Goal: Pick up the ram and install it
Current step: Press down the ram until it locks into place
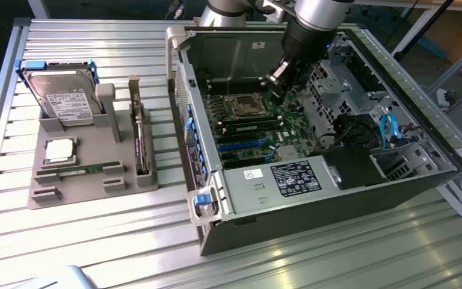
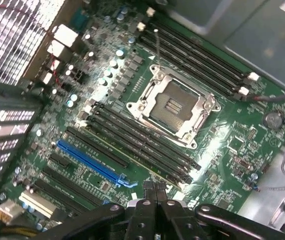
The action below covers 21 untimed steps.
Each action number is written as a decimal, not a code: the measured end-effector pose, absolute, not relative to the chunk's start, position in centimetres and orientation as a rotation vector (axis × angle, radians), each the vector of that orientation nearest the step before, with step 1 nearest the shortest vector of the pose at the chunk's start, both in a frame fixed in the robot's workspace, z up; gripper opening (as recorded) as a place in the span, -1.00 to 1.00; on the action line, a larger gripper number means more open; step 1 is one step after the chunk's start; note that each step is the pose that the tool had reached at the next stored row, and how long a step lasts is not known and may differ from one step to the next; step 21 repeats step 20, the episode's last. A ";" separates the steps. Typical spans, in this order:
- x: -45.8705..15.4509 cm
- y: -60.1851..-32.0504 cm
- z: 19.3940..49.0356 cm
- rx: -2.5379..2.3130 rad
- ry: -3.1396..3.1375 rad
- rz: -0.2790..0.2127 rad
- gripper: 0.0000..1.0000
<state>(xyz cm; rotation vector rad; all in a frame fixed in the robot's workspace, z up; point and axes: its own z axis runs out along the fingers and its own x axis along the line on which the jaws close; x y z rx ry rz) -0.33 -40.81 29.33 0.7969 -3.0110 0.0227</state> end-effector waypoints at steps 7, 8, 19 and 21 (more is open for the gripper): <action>-0.3 -40.8 29.3 0.567 -3.061 0.023 -0.80; -0.3 -40.8 29.3 0.519 -3.069 0.023 -0.80; -0.3 -40.8 29.3 0.148 -3.107 0.022 -0.80; -0.3 -40.8 29.3 0.148 -3.107 0.022 -0.80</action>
